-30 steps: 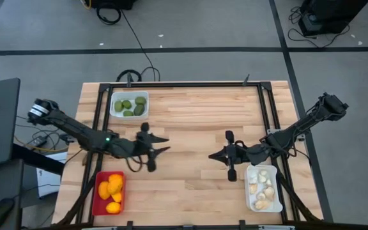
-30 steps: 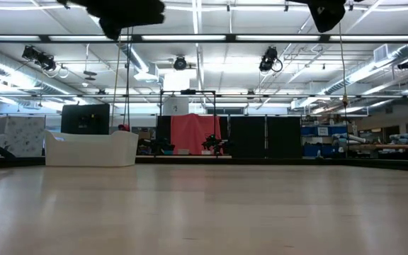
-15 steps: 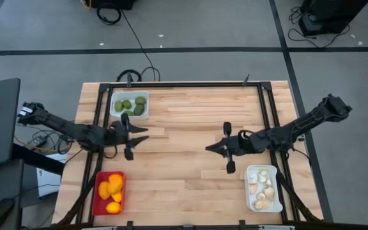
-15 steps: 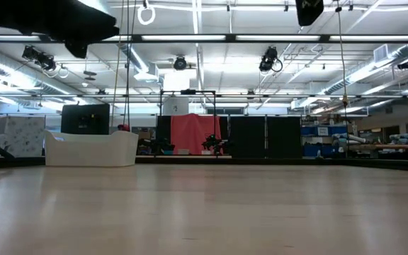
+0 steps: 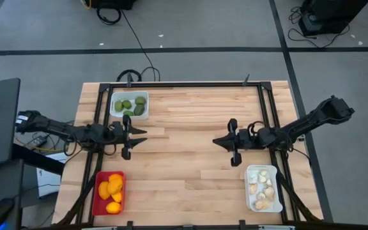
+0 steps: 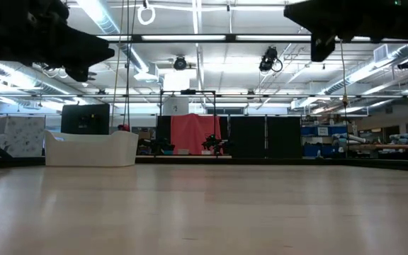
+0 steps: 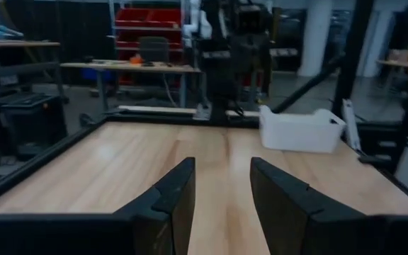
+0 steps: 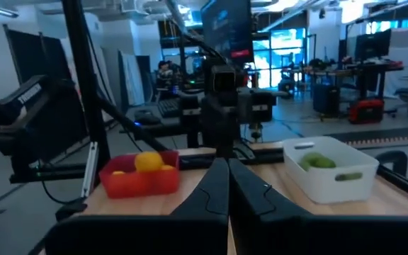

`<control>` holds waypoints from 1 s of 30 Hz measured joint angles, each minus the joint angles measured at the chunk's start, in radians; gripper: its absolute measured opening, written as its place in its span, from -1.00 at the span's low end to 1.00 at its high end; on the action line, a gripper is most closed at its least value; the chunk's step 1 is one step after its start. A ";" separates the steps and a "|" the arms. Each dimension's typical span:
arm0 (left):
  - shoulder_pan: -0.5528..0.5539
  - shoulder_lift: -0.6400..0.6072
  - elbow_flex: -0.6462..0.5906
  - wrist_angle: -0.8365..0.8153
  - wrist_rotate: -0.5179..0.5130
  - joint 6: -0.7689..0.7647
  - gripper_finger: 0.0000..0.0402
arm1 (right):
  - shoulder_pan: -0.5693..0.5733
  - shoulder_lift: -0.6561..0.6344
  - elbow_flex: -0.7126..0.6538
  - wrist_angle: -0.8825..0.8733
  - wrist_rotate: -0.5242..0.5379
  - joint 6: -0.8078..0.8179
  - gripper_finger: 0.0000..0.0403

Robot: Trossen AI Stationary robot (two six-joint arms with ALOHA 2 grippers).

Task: Sort produce into baskets
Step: Return to Home Position

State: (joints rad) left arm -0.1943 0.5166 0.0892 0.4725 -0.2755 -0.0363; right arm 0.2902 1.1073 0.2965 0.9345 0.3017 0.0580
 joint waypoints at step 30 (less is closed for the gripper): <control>0.127 -0.518 0.085 -0.556 0.047 -0.019 -0.30 | -0.035 -0.687 -0.266 -0.383 0.088 0.025 -0.97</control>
State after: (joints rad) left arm -0.0669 -0.0016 0.1745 -0.0831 -0.2289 -0.0554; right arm 0.2554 0.4203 0.0307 0.5511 0.3898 0.0830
